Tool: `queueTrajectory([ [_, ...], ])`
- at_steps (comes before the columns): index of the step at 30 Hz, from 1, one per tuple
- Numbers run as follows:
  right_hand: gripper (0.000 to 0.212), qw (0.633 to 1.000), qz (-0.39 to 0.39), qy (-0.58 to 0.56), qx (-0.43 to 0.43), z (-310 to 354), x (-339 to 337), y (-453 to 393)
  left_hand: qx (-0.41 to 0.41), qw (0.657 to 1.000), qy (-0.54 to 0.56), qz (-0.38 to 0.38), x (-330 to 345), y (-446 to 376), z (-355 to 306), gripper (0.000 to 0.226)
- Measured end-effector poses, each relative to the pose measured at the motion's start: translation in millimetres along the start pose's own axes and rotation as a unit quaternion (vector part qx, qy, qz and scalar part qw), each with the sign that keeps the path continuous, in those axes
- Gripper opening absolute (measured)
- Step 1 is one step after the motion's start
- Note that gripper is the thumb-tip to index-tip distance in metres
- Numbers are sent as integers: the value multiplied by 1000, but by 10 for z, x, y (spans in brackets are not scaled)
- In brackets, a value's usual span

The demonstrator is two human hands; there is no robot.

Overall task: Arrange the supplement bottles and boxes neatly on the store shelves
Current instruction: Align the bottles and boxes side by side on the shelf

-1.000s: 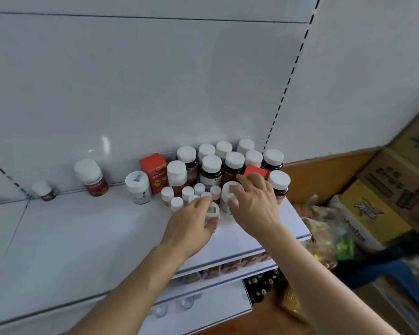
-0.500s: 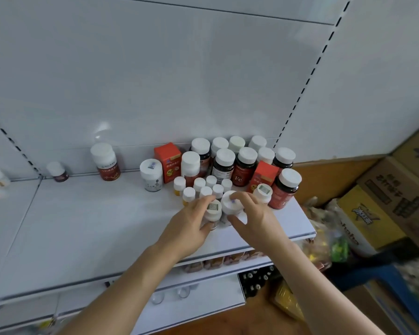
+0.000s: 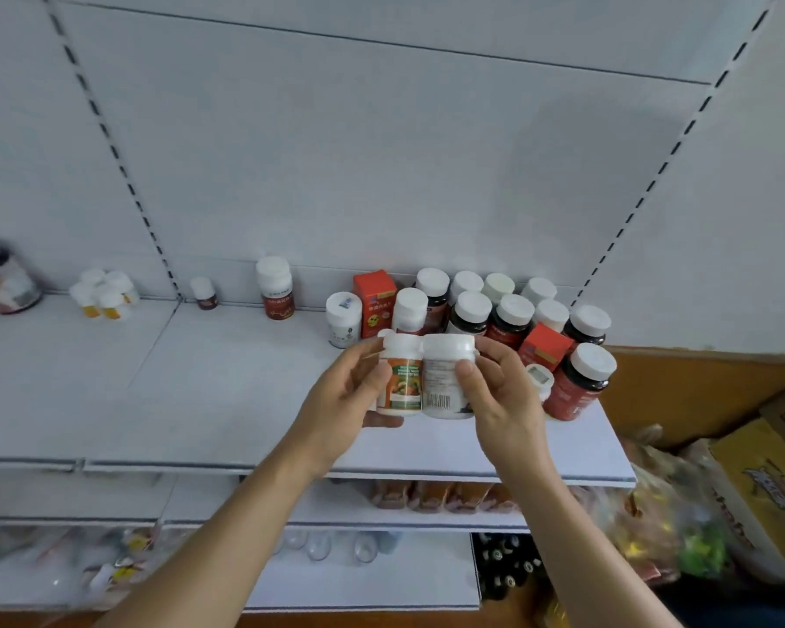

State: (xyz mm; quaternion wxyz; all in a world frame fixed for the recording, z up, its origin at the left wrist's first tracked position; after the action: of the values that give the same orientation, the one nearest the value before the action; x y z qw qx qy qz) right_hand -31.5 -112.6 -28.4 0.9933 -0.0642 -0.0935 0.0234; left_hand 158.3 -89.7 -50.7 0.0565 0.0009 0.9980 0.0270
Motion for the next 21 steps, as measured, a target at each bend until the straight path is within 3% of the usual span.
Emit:
queueTrajectory([
  [3,29,999,37,-10,6,-17,142,51,-23,999,14,-41,-83,149,38,34],
  [11,32,994,110,1,19,-152,645,212,-47,993,5,-111,-437,572,125,36],
  [21,55,978,182,101,-14,-99,1723,428,-46,983,43,-171,-1322,971,194,38],
])
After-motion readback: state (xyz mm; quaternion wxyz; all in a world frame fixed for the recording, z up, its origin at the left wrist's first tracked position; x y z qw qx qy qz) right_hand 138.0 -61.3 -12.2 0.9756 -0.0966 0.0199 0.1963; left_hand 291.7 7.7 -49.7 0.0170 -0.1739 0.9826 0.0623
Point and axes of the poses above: each hand's wrist, its own y-axis away from the middle knuckle, its own x-axis out of the palm, z = x × y, the point moved 10 cm from there along -y, towards the middle knuckle, and after that the axes turned 14 degrees about -y, right-handed, at the moved point
